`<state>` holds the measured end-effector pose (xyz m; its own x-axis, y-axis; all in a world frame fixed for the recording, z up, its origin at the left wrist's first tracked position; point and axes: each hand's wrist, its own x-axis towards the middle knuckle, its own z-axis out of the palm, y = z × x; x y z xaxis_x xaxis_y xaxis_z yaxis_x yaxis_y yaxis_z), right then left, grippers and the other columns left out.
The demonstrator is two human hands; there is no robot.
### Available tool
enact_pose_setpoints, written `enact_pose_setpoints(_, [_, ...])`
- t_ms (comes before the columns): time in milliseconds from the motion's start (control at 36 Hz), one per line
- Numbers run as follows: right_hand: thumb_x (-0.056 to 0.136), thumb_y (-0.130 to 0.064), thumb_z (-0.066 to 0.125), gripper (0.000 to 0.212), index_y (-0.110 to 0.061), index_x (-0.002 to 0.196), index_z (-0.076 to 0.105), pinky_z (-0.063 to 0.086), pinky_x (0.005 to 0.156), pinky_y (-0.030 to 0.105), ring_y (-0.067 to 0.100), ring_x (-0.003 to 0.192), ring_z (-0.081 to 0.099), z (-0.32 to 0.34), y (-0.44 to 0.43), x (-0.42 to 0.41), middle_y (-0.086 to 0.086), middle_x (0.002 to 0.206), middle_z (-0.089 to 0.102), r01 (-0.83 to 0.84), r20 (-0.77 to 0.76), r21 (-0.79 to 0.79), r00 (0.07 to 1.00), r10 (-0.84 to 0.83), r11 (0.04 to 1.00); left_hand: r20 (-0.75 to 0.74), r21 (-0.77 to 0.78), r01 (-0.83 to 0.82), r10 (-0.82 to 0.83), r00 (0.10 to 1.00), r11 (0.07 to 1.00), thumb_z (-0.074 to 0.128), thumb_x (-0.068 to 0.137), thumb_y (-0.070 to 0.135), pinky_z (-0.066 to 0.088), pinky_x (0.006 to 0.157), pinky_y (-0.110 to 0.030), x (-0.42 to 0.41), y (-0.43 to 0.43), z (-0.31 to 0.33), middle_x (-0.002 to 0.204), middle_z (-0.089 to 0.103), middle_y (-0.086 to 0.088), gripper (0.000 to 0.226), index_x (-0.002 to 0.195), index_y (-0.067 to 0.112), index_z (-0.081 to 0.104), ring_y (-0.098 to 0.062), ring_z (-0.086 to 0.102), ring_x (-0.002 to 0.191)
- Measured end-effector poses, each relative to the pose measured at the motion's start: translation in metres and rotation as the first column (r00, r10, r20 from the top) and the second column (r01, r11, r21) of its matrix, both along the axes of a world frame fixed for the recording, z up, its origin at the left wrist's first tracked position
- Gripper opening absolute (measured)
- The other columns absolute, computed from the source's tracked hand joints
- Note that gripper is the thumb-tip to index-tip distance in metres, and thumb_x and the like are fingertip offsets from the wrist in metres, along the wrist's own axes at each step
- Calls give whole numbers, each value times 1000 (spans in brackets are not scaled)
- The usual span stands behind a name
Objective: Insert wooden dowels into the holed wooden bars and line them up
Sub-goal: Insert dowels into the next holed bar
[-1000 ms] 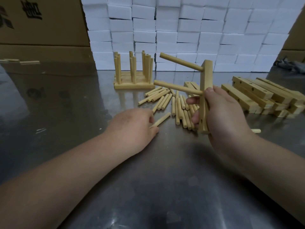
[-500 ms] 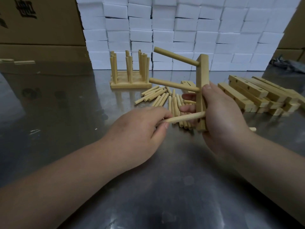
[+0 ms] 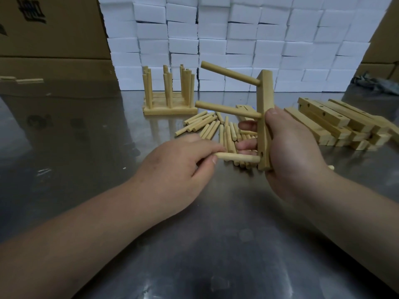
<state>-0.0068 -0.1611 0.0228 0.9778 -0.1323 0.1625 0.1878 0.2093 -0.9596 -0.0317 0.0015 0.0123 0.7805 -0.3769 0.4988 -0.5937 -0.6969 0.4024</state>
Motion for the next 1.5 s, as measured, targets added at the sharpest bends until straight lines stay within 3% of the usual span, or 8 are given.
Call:
enact_pose_setpoints(583, [101,-25,32,26,-17,108,57,42,39,21,13,41,54,1,6,-6,3,76,62,50,33,-92,998,-47,995,125,-16,8,-6,992,1000,50,84,29,41,52,-27,-6,-3,5,69,53,13,25,96,21,70,-5,50,66])
enact_pose_setpoints(667, [101,-24,33,27,-17,110,56,39,37,19,13,40,52,1,5,-6,4,76,61,51,36,-77,998,-49,996,96,-2,4,-4,995,1000,47,84,32,39,55,-21,-7,-4,6,69,54,13,27,96,24,70,-8,51,69])
enact_pose_setpoints(861, [101,-23,33,27,-17,111,57,41,39,20,14,40,50,1,6,-7,4,76,60,43,44,-62,998,-40,997,78,92,-6,-1,997,996,40,84,38,29,54,-17,-6,-3,7,70,52,12,33,96,26,68,-4,48,70])
enact_pose_setpoints(1056, [101,-23,33,27,-21,92,58,43,40,21,13,41,52,0,8,-8,1,72,60,34,55,-86,998,-29,996,67,159,11,-22,998,987,34,90,40,43,59,-30,-7,-5,8,75,59,9,37,98,27,67,-9,51,72])
enact_pose_setpoints(1222, [101,-22,33,25,-15,101,56,46,43,23,15,41,51,1,9,-8,8,75,58,10,75,-5,997,-10,1000,55,357,-29,10,998,934,21,79,50,30,68,-25,0,-7,2,91,50,14,52,104,33,63,-6,41,87])
enact_pose_setpoints(1306, [101,-21,33,23,-16,92,53,46,42,23,13,40,51,3,7,-8,6,72,60,14,66,39,998,-16,999,32,225,-28,21,999,974,30,78,49,28,61,-28,0,-6,3,87,50,10,45,98,32,67,-7,40,80])
enact_pose_setpoints(1389, [101,-22,33,23,-15,92,52,48,40,21,11,40,52,4,4,-7,5,69,61,40,34,100,998,-44,994,-75,-120,-33,24,997,992,42,75,46,38,57,-27,-4,-5,4,73,56,3,22,78,40,63,-9,49,70])
enact_pose_setpoints(1500, [101,-21,32,22,-15,93,51,48,40,20,10,38,51,3,5,-5,6,71,58,35,13,105,999,-37,994,-332,-577,-20,-212,919,817,55,86,16,45,50,-19,-5,-9,4,57,58,7,14,78,27,60,-9,53,50])
